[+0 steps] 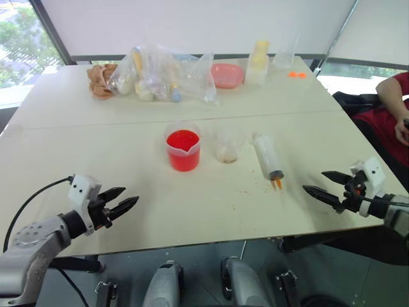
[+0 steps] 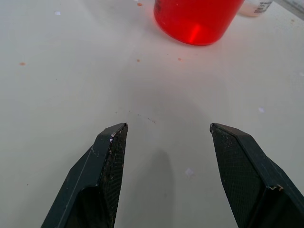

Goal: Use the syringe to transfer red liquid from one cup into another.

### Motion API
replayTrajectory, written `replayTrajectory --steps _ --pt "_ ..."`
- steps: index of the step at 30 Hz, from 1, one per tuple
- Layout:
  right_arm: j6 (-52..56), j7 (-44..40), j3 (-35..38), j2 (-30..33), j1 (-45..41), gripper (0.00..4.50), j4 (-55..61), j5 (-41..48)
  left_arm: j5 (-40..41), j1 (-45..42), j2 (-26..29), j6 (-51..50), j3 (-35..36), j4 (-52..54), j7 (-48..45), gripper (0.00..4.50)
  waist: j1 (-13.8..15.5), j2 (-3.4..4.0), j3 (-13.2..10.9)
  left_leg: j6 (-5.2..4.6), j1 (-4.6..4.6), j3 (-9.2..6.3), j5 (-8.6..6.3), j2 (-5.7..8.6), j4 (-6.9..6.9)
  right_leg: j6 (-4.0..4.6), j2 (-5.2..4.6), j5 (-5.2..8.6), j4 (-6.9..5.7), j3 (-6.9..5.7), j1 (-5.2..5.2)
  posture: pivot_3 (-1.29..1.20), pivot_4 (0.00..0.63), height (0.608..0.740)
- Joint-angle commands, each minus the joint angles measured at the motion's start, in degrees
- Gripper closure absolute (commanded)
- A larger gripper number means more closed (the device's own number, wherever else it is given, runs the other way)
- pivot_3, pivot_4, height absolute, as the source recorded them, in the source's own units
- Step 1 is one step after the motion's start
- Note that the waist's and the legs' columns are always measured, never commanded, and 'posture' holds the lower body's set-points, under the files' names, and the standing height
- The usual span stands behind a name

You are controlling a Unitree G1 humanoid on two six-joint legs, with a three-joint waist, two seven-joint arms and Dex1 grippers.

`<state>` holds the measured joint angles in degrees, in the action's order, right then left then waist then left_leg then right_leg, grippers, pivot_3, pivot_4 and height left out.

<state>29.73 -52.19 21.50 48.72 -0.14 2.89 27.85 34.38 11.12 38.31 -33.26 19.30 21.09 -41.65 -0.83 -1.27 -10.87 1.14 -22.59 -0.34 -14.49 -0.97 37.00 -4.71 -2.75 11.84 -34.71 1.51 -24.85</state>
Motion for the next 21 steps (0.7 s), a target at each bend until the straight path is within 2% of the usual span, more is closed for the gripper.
replayTrajectory --steps 1,12,21 --pt "-1.14 -0.02 0.8 0.74 -0.85 0.06 -0.15 -0.45 0.39 -0.58 -0.39 0.65 0.59 1.6 0.53 1.58 0.0 0.0 0.0 0.0 0.0 0.0 0.0 0.0 0.0 0.0 0.0 0.0 0.0 0.0 0.0 0.0 0.15 0.74" --pt "-1.16 0.69 -0.22 0.31 -1.83 0.06 -1.3 -1.25 -1.65 -2.11 -0.21 2.53 0.49 -0.11 0.62 1.58 0.04 0.0 0.0 0.0 0.0 0.01 0.0 0.01 0.01 0.01 0.0 -0.01 0.0 0.0 0.02 0.0 0.15 0.74" --pt "10.07 1.82 -0.49 4.15 -7.14 0.06 -1.18 0.59 -2.48 -4.27 2.36 2.57 -0.06 -1.86 -1.7 1.58 0.01 0.0 0.0 0.0 0.0 0.01 0.0 0.01 0.02 0.02 0.01 -0.02 -0.02 0.0 0.02 0.0 0.15 0.74"
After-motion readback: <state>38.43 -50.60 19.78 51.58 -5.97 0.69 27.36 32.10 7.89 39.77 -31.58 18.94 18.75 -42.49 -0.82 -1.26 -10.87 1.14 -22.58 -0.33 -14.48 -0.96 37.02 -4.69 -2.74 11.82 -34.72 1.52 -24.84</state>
